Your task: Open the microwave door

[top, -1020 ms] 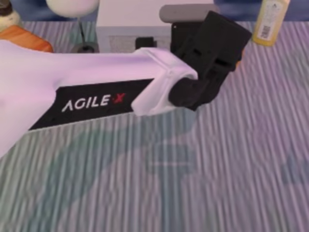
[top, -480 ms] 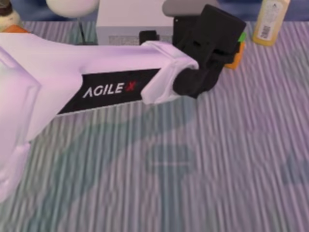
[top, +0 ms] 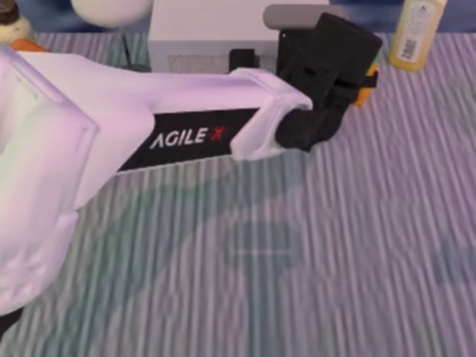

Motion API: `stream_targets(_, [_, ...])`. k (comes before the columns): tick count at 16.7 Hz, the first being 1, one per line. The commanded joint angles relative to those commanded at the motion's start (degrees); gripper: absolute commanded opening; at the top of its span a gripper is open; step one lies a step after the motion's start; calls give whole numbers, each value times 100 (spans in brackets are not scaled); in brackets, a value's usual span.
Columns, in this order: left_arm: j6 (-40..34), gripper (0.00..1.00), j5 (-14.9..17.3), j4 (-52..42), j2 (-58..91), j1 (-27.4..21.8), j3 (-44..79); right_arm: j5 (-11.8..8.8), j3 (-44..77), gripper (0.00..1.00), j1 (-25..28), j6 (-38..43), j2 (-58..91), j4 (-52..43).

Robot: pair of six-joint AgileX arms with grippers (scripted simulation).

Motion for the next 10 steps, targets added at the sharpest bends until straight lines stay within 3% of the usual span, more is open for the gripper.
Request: stream_targets(10, [0, 17, 0, 0, 0, 0, 0, 0, 0, 100, 0, 0, 0, 0])
